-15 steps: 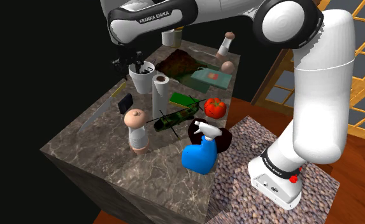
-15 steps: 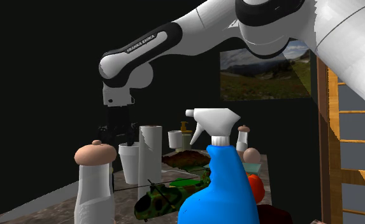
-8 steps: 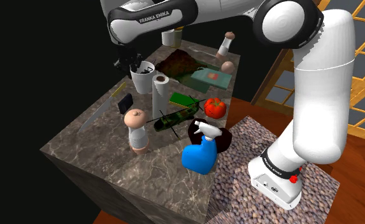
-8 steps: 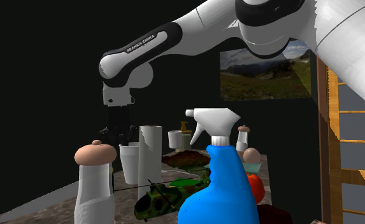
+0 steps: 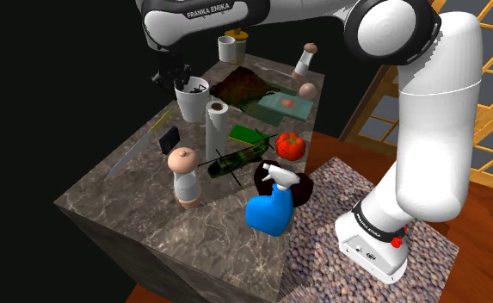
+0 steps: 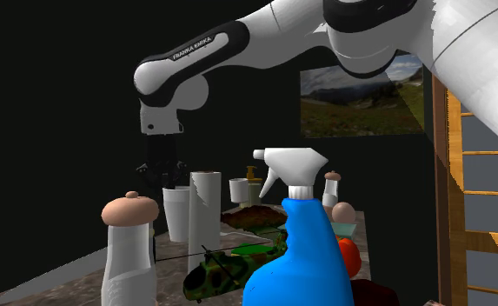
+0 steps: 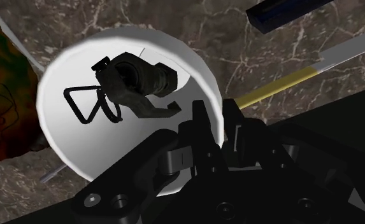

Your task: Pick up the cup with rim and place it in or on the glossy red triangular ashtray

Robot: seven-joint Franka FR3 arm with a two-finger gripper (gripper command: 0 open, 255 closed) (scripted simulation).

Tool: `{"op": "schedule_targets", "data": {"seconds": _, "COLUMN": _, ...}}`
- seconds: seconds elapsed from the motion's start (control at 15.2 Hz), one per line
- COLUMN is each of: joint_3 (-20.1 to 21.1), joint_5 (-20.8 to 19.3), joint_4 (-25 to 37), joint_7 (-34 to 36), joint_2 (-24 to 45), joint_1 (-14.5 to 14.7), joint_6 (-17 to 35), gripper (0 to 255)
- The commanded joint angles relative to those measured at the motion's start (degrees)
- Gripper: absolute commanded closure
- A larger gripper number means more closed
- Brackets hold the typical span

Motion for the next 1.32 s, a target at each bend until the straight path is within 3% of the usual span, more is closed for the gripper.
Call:
{"op": "schedule_targets", "data": {"seconds": 0.0, "joint_3": 0.1, "joint_5": 0.2, "joint_4": 0.7, "joint_7": -0.3, "joint_2": -0.5, "joint_1": 0.0, "joint_6": -1.2, "gripper": 255}}
{"op": "schedule_targets", "data": {"seconds": 1.06, "joint_3": 0.4, "joint_5": 0.8, "joint_4": 12.8, "joint_7": -2.1, "joint_2": -0.7, "joint_1": 1.2, "joint_6": -13.2, "gripper": 255}}
{"op": "schedule_targets", "data": {"seconds": 1.25, "joint_3": 1.4, "joint_5": 2.6, "joint_4": -0.4, "joint_7": -0.9, "joint_2": -9.7, "joint_1": -0.5, "joint_6": -9.0, "gripper": 255}}
